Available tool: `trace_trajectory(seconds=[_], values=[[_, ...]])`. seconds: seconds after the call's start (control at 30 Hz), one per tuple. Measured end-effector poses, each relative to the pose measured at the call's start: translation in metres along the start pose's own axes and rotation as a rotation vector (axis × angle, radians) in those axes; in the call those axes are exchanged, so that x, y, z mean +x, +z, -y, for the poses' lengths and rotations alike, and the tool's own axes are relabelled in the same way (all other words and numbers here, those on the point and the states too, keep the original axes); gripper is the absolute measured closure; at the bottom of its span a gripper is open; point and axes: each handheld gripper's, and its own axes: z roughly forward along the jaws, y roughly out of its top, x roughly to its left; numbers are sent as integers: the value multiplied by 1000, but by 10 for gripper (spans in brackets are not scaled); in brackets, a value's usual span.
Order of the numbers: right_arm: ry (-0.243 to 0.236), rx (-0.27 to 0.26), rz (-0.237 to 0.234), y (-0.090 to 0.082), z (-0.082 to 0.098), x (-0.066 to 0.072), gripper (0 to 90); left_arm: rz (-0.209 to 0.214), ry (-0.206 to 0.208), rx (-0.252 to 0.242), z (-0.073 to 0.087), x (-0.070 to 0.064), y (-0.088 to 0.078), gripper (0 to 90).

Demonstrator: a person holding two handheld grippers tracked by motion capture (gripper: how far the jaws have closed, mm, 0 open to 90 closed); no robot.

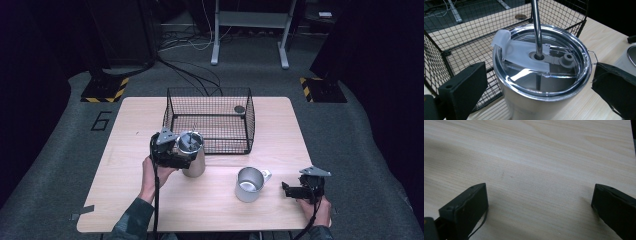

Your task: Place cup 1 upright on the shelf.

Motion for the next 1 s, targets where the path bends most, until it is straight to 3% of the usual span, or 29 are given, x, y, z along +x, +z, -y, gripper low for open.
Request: trace_trajectory(seconds=[0.3,0.63,1.0], values=[[-3,-2,0,0,0,0,4,26,10,-17,-1,-1,6,0],[-1,0,0,0,0,0,4,10,30,-11,-4,-3,15,0],[-4,-1,0,0,0,0,4,1,31,-49,0,-5,17,0]])
